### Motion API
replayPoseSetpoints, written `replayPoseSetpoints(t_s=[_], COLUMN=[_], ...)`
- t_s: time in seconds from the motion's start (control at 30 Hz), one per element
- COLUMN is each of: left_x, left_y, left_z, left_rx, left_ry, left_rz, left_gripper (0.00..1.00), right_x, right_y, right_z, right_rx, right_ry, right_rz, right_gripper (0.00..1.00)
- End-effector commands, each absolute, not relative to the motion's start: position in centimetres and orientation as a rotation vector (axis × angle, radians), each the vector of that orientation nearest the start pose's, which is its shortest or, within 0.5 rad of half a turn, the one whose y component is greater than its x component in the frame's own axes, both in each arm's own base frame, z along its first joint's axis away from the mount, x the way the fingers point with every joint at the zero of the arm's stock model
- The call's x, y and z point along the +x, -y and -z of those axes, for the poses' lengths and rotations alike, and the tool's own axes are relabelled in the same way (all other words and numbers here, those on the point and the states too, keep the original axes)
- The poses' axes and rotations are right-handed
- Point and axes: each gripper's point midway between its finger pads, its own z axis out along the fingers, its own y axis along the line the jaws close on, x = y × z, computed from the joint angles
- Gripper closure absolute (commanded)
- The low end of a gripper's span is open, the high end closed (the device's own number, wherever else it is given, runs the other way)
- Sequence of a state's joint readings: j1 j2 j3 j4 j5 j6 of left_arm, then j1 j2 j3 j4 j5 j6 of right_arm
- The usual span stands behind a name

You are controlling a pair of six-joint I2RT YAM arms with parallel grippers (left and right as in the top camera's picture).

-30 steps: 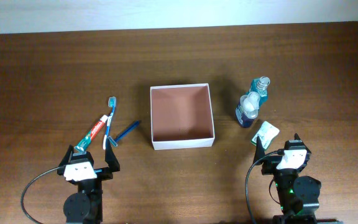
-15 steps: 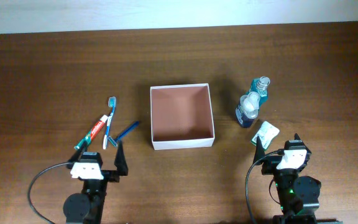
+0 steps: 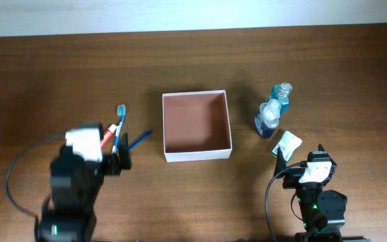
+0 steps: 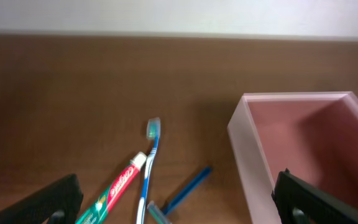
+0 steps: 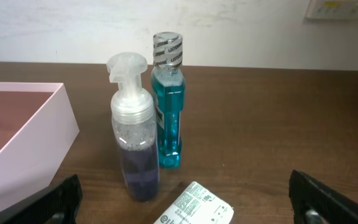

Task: Pack container
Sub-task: 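Move the left gripper over the blue razor handle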

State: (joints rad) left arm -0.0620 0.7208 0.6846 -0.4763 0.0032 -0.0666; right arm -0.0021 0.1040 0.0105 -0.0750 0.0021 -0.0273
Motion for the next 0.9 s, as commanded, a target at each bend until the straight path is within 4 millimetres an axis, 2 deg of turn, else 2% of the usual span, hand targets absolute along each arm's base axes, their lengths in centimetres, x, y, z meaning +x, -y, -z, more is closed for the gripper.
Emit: replayPoseSetpoints(t_s=[0.0,0.13,0.23,0.33,0.37,0.47,0.6,0.87], left_x=[30.3,31.7,32.0,32.0,32.0,31.9,31.7,31.6], left_y=[1.4,2.0,2.5,3.4,3.5,3.8,3.8,3.9], left_z=[-20.6,-17.5,-15.1,-13.5,-13.2,-12.5,-12.0,-11.8], left_rx=[-0.001,0.014,0.027,0.051,0.054,0.06,0.115,0.298], left_ry=[-2.199,-2.319,-2.402,-2.454,-2.464,-2.491,-2.513,-2.499], left_rz=[0.037,0.065,0.095,0.158,0.169,0.189,0.172,0.116], left_gripper=[0.01,0.01,0.0,0.01,0.02,0.24,0.43,0.48], right_x=[24.9,24.9,24.9,24.9,24.9,24.9,24.9,24.9], right_y=[0.2,0.2,0.2,0.2,0.2,0.2,0.2,0.2], right_z=[-13.3,-13.3,-13.3,-13.3,-13.3,-13.3,-13.3,-13.3], right_rx=[-0.016,-0.016,-0.016,-0.016,-0.016,-0.016,-0.016,-0.016], right_ry=[-1.751,-1.751,-1.751,-1.751,-1.751,-1.751,-1.751,-1.751], right_rz=[0.032,0.032,0.032,0.032,0.032,0.032,0.032,0.032], right_gripper=[0.02,0.02,0.02,0.02,0.02,0.02,0.02,0.02])
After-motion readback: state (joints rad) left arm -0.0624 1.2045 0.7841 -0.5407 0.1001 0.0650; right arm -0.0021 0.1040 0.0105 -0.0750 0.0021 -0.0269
